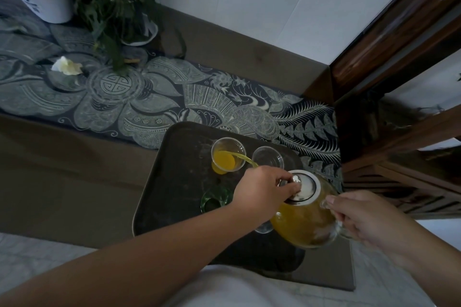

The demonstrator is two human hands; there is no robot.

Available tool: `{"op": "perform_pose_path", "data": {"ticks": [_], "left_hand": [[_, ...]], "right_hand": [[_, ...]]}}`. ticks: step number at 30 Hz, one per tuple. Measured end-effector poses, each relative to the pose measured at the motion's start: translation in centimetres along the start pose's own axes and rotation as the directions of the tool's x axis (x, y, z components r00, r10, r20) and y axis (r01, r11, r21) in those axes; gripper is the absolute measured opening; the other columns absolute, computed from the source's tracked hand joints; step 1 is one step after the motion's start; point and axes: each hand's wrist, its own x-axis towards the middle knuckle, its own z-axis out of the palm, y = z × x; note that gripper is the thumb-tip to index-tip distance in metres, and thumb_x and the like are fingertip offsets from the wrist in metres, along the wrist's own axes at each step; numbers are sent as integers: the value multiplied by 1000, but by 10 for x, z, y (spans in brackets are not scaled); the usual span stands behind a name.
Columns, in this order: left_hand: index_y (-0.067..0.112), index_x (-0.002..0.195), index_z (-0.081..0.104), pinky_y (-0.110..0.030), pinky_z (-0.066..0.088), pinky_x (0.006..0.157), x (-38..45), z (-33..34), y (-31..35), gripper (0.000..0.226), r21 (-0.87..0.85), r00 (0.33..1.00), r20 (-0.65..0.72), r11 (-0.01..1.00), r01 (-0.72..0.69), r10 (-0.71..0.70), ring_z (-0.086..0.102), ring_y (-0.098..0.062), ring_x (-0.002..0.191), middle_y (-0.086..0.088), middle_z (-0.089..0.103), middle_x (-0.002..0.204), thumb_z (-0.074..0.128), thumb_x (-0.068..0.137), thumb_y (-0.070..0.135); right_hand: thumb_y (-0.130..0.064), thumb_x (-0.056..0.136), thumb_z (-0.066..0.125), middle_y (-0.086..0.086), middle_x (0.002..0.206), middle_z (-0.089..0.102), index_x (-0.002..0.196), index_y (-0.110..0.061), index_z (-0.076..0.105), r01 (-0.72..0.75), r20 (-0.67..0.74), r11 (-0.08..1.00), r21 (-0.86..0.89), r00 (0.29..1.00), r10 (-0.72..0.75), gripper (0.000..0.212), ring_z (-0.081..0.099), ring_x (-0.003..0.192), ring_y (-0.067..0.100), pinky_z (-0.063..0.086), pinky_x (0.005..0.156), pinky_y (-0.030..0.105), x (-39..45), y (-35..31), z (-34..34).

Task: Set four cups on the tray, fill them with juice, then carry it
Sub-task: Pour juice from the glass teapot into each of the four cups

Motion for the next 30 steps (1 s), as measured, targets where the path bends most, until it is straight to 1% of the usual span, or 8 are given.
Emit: {"op": "perform_pose_path", "data": {"ticks": [4, 8, 13, 18, 20, 23, 27, 30], "left_hand": [[29, 106, 76, -21, 45, 56, 0, -1, 0, 20, -17, 1000, -4, 1000, 0, 0, 51, 1, 53, 20, 57, 63, 70, 89, 38], [29, 103, 77, -29, 48, 57, 1, -1, -1, 19, -17, 1000, -7, 1000, 2, -2, 49, -2, 51, 18, 55, 58, 70, 89, 38], [29, 104, 76, -42, 57, 64, 1, -2, -3, 21, -10, 1000, -1, 1000, 2, -2, 60, -11, 60, 10, 69, 72, 69, 88, 41], [28, 105, 76, -43, 58, 68, 2, -2, -4, 22, -29, 1000, -14, 1000, -5, 4, 64, -10, 66, 10, 70, 76, 69, 88, 40], [28, 105, 76, -38, 57, 63, 2, -2, -4, 22, -16, 1000, -7, 1000, -10, 10, 57, -7, 59, 15, 62, 67, 68, 89, 40], [29, 104, 76, -29, 46, 54, 3, -1, -5, 20, 6, 1000, -14, 1000, -17, 17, 48, -3, 50, 18, 51, 56, 68, 90, 40], [28, 103, 76, -36, 49, 55, 3, -1, -7, 20, 0, 1000, -11, 1000, -8, 8, 47, -6, 50, 15, 51, 55, 68, 90, 41], [28, 103, 76, -40, 55, 61, 2, -1, -6, 21, 5, 1000, -3, 1000, -11, 11, 54, -8, 56, 15, 57, 61, 67, 90, 42]], "right_hand": [[-26, 96, 53, -2, 42, 25, 57, -13, 48, 9, 3, 1000, -17, 1000, -9, 42, 19, 39, 13, 15, 38, 17, 0, -3, 0], [-28, 96, 53, -2, 43, 26, 55, -14, 48, 15, 10, 999, -45, 1000, -14, 43, 20, 39, 13, 17, 37, 18, 0, -4, 0], [-28, 95, 53, -3, 42, 26, 54, -15, 48, 17, 2, 998, -58, 1000, -16, 44, 20, 38, 13, 14, 42, 22, 3, -4, 1], [-28, 96, 53, -2, 43, 26, 57, -13, 48, 6, -3, 998, -59, 1000, -6, 42, 21, 38, 12, 15, 42, 21, 3, -6, 2], [-25, 96, 52, -2, 43, 25, 58, -11, 48, 9, -4, 999, -46, 1000, -9, 41, 20, 38, 12, 15, 39, 20, 3, -6, 2], [-25, 96, 52, -1, 44, 24, 59, -12, 48, 7, -9, 999, -35, 1000, -8, 40, 19, 38, 12, 13, 40, 18, 4, -5, 2], [-26, 96, 52, -1, 44, 24, 60, -11, 49, 13, 1, 999, -46, 1000, -13, 39, 20, 38, 11, 15, 38, 18, 3, -5, 2], [-25, 96, 52, -1, 44, 24, 60, -10, 48, 21, 5, 999, -49, 1000, -21, 39, 20, 37, 10, 16, 37, 18, 2, -6, 2]]}}
